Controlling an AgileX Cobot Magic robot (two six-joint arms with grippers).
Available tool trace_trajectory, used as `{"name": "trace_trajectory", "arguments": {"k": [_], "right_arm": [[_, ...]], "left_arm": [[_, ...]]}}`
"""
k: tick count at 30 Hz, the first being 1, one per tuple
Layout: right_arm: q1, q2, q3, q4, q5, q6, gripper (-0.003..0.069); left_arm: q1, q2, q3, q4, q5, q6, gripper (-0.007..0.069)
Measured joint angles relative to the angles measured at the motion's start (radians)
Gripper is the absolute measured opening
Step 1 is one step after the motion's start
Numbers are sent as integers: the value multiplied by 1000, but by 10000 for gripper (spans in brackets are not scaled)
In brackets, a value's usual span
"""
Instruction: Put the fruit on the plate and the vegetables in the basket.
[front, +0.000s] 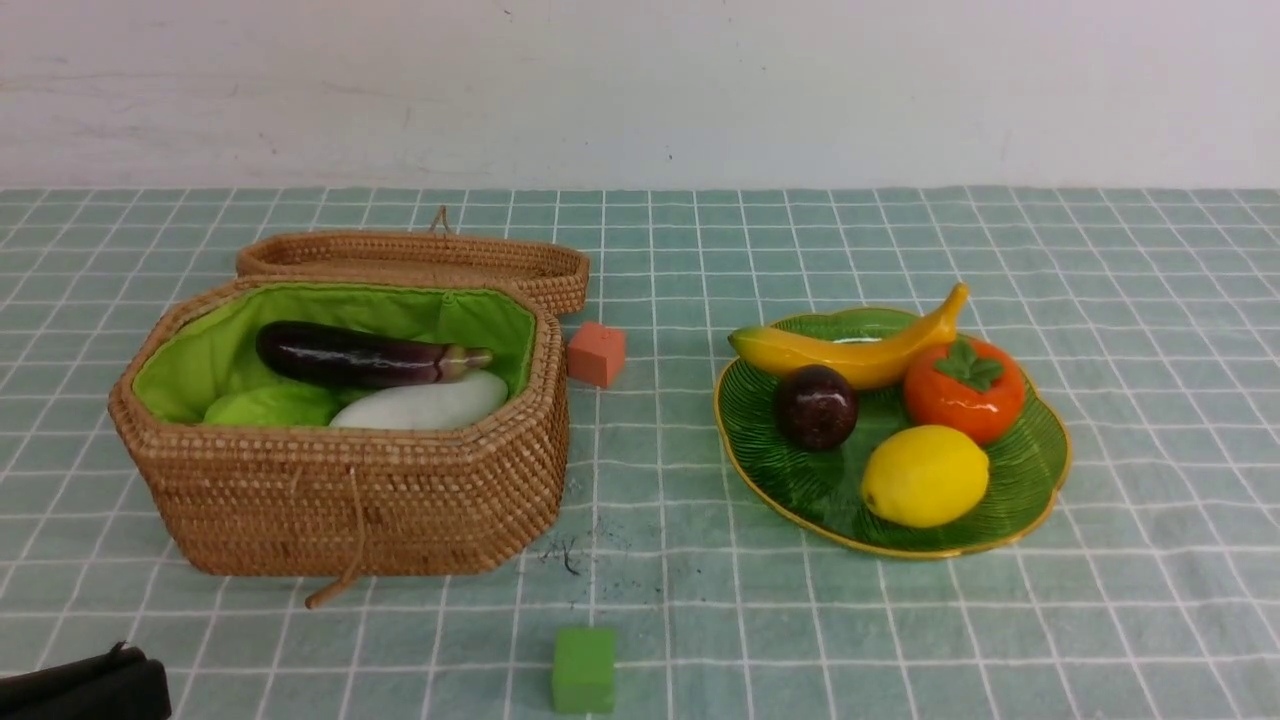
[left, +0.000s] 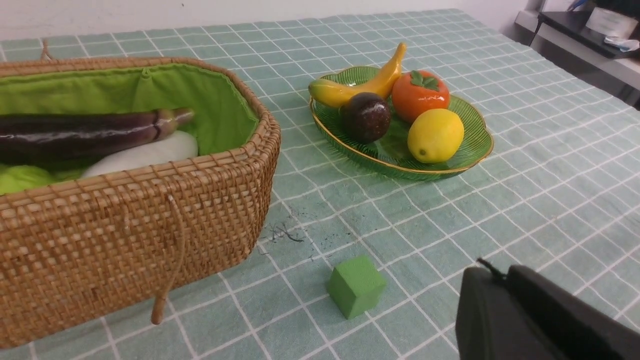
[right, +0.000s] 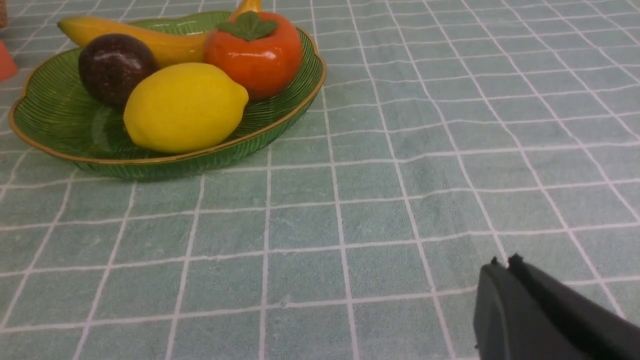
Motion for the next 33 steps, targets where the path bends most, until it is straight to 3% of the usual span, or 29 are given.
{"name": "trace_trajectory", "arguments": {"k": [12,16,19,20,24,28,30,33], "right_arm": [[0,0,0,0,0,1,-14],[0,0,0,0,0,1,-14],[0,0,0,0,0,1,-14],[0,0,0,0,0,1,-14],[0,0,0,0,0,1,-9],[0,-1,0,0,0,1,-8],[0,-1,0,0,0,1,-7],[0,-1,0,0,0,1,-7]], "left_arm": [[0,0,0,5,-2,0,54],[27,-9,33,41,-94,4,57],[177,-89,130,45,-279,4,44],[272,-157,194,45,-342,4,13],[449,-277,358,45,-376,4,-13],[562,-282,458,46,-266,-35,-13],[570,-282,467,48,-136,-70,-13],[562,-282,468,47,-100,-104,-13]]}}
